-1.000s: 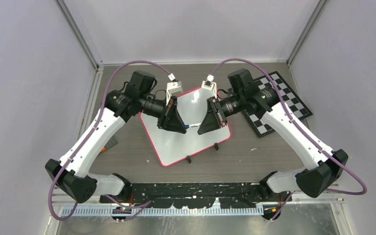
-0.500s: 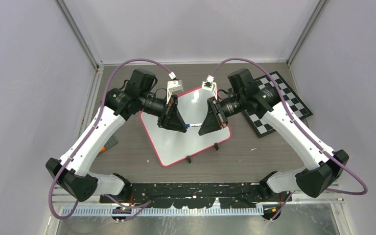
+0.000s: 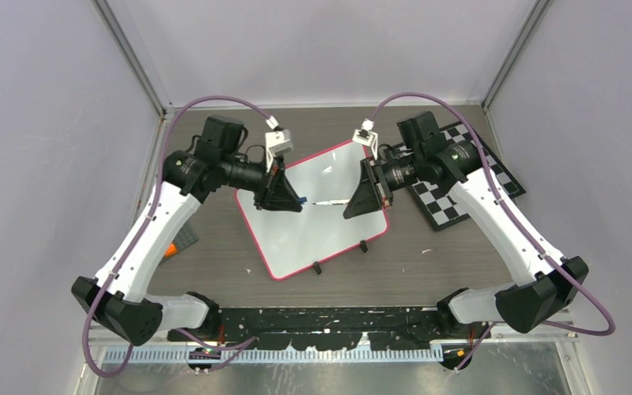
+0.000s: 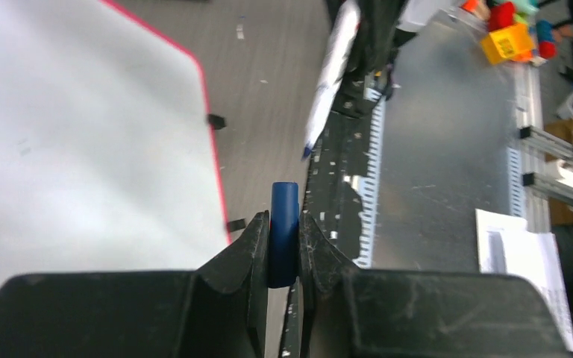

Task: Write a sentence on the whiteboard
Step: Open the whiteboard marker at the center of the board.

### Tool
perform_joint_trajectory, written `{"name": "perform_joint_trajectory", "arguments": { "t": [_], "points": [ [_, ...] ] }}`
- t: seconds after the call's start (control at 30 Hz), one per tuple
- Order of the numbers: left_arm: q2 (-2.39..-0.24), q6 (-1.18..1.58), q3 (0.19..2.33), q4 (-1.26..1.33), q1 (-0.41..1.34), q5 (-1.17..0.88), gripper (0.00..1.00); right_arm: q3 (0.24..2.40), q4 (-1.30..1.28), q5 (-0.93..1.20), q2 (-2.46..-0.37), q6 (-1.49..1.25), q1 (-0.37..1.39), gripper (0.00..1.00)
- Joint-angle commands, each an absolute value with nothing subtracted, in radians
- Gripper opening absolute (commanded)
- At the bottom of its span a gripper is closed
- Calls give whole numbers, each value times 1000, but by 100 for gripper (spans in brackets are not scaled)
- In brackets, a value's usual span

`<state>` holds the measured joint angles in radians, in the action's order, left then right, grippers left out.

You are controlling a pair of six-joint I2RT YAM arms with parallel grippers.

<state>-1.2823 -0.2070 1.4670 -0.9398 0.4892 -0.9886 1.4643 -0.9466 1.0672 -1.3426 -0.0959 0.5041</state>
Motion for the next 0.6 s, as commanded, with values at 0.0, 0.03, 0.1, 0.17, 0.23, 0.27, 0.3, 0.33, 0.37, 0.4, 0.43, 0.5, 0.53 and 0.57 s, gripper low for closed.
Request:
{"name": "perform_joint_trajectory", "arguments": {
  "t": [0.0,0.03,0.1,0.17,0.23,0.27,0.3,0.33,0.37,0.4,0.43,0.5,0.53,0.57],
  "points": [
    [-1239,-320,1479,-1044,413,-939,0,1512,-1125,1086,-1311,5,452,0],
    [-1236,-339,1479,-1061,401,-938,0,1520,-1150,1087,-1311,29,434,0],
    [-1229,-363,1483,-1090,365,-950,0,1532,-1180,1085,-1312,58,403,0],
    [-1219,-333,1489,-1071,289,-977,0,1531,-1182,1086,-1305,66,379,0],
    [-1215,-266,1487,-1013,138,-1017,0,1518,-1173,1082,-1296,67,370,0],
    [-1219,-229,1483,-981,73,-1020,0,1505,-1156,1078,-1289,54,368,0],
    [-1225,-204,1482,-956,18,-1014,0,1491,-1140,1076,-1280,49,367,0],
    [-1233,-196,1481,-945,-51,-999,0,1472,-1116,1071,-1270,43,366,0],
    [-1247,-189,1479,-938,-98,-957,0,1457,-1093,1063,-1259,36,366,0],
    [-1264,-189,1478,-937,-129,-892,0,1443,-1075,1051,-1249,31,367,0],
    [-1281,-207,1474,-944,-151,-828,0,1427,-1063,1026,-1237,30,366,0],
    [-1320,-251,1443,-952,-172,-691,0,1390,-1033,977,-1209,32,368,0],
    [-1336,-263,1416,-948,-184,-642,0,1365,-1015,946,-1191,33,367,0],
    [-1352,-273,1388,-945,-190,-587,0,1341,-996,919,-1173,30,367,0]
  ]
}}
